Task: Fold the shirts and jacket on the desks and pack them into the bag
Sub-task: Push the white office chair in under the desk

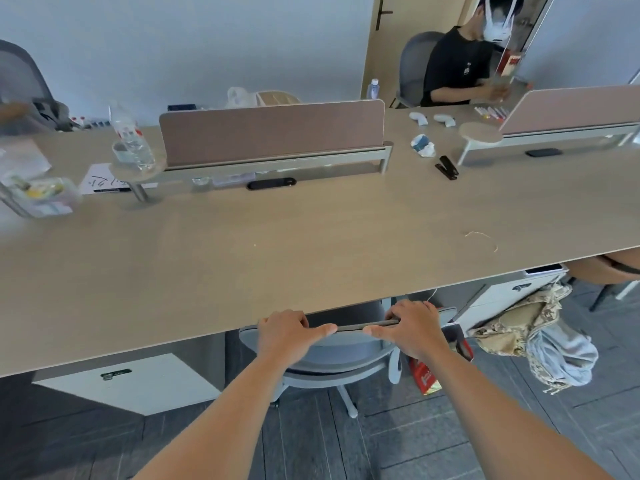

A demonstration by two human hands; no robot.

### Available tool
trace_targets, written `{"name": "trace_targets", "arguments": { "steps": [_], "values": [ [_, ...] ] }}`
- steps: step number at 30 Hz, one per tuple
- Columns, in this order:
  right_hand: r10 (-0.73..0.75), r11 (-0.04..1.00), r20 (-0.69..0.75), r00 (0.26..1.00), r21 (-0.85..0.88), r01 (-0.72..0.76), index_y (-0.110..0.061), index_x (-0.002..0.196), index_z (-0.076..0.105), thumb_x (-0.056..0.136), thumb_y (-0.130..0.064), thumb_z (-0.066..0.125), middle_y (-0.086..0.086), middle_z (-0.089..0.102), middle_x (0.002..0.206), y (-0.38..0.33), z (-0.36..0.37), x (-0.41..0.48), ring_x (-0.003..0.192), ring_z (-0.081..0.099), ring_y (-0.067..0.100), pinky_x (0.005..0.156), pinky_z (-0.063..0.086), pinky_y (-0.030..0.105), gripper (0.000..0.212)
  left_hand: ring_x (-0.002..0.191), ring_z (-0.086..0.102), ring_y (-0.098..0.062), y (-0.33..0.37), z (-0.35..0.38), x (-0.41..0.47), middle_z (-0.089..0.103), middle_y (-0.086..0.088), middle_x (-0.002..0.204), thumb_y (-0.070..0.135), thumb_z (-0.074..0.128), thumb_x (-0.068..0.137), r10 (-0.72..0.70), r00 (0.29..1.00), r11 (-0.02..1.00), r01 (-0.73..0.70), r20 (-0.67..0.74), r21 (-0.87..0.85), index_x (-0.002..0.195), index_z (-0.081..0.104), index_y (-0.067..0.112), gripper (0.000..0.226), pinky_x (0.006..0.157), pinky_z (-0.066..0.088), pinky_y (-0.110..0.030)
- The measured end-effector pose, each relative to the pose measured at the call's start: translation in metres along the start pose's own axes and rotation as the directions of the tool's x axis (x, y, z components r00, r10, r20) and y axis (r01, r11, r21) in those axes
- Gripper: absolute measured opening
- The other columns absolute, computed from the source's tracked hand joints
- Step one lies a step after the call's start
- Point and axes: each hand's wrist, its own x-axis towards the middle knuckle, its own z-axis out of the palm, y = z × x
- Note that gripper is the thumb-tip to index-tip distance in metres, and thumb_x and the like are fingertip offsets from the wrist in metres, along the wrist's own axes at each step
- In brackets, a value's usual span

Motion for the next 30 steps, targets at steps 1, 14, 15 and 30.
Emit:
{"name": "trace_targets", "arguments": {
  "steps": [1,14,15,30],
  "values": [
    [-0.009,1.000,0.004,1.000,-0.001,0.009,-0.036,0.069,0.053,0.050,-0.107,0.021,-0.018,0.050,0.081,0.002,-0.001,0.006,0.087,0.049,0.009,0.098,0.032,0.038,0.080,0.066,0.058,-0.011,0.002,-0.001,0.005,0.058,0.009,0.058,0.098,0.035,0.061,-0.003,1.000,1.000,0.003,0.003,0.001,0.062,0.051,0.026,0.074,0.088,0.041,-0.038],
    [-0.086,0.996,0.043,0.995,0.022,0.085,-0.035,0.089,0.066,0.045,-0.109,0.013,-0.017,0.057,0.101,0.030,-0.018,0.071,0.109,0.049,0.014,0.108,0.024,0.042,0.101,0.075,0.061,-0.014,0.036,-0.006,0.049,0.062,0.010,0.066,0.092,0.039,0.071,-0.131,0.989,0.991,0.130,0.067,0.009,0.072,0.053,0.026,0.067,0.091,0.043,-0.038],
    [-0.093,0.995,0.045,0.995,0.024,0.092,-0.034,0.089,0.066,0.045,-0.109,0.013,-0.017,0.057,0.101,0.033,-0.019,0.076,0.109,0.049,0.014,0.108,0.024,0.042,0.102,0.075,0.061,-0.014,0.039,-0.006,0.051,0.061,0.010,0.066,0.092,0.040,0.071,-0.139,0.988,0.990,0.138,0.072,0.007,0.072,0.052,0.026,0.067,0.090,0.043,-0.037],
    [-0.119,0.992,0.075,0.990,0.037,0.117,-0.033,0.098,0.068,0.054,-0.106,0.022,-0.017,0.059,0.108,0.045,-0.011,0.091,0.114,0.049,0.014,0.110,0.022,0.045,0.097,0.081,0.059,-0.013,0.053,-0.007,0.059,0.062,0.009,0.071,0.083,0.057,0.072,-0.249,0.968,0.962,0.252,0.037,-0.107,0.081,0.062,0.022,0.062,0.092,0.041,-0.036]
  ]
}}
